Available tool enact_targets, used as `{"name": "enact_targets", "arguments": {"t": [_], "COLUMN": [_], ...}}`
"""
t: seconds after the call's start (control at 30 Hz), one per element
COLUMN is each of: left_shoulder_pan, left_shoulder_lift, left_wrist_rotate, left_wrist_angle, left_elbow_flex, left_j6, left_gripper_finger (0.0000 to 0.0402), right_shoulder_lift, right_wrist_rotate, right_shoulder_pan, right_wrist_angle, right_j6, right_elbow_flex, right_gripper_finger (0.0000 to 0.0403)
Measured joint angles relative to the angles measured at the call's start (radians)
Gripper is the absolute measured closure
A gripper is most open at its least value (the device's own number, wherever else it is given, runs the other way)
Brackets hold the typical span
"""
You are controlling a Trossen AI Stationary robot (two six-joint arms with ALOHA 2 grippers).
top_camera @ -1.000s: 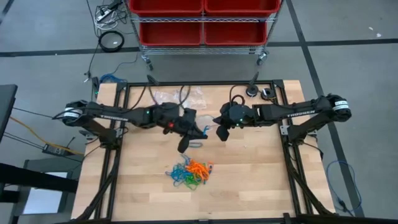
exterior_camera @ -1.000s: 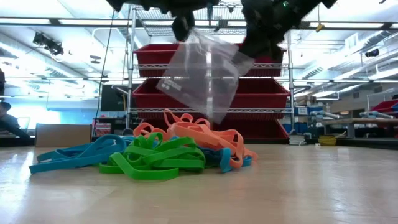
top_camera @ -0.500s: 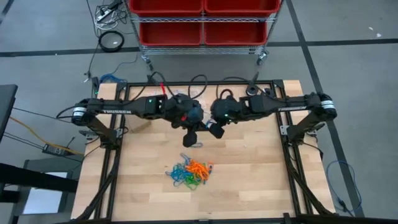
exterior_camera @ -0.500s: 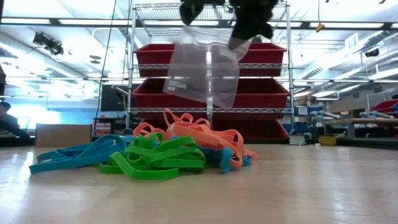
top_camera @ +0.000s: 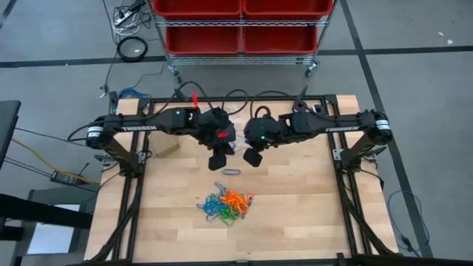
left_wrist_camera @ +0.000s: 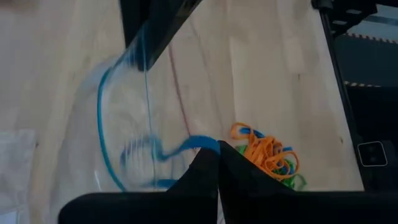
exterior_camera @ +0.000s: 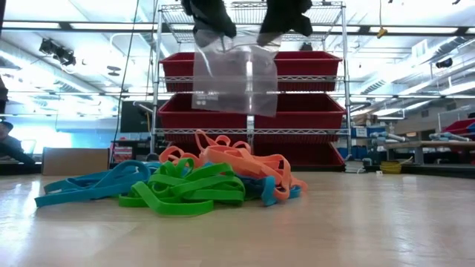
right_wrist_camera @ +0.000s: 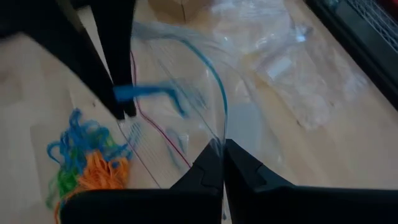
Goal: Sort rubber bands
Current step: Put the blue rubber band into the transparent zip bag
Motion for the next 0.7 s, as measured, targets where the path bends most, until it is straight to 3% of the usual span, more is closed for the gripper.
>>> {"name": "enact_targets", "arguments": {"t": [0.27, 0.7], "left_shoulder_pan": [-0.001, -0.005], "left_shoulder_lift": [0.000, 0.000], "left_wrist_rotate": [-0.062, -0.063], "left_wrist_angle": [-0.009, -0.010], "left_elbow_flex": [0.000, 0.021], "left_j6": [0.018, 0.050], "left_gripper_finger": [0.0366, 0.0252], "right_shoulder_lift": [0.003, 0.003], "right_wrist_rotate": [-0.014, -0.047], "right_shoulder_pan": [0.000, 0.000], "right_wrist_angle": [-0.030, -0.030], "right_j6": [0.020, 0.029], "right_elbow_flex": [0.000, 0.000], "right_gripper_finger": [0.0403, 0.0403]}}
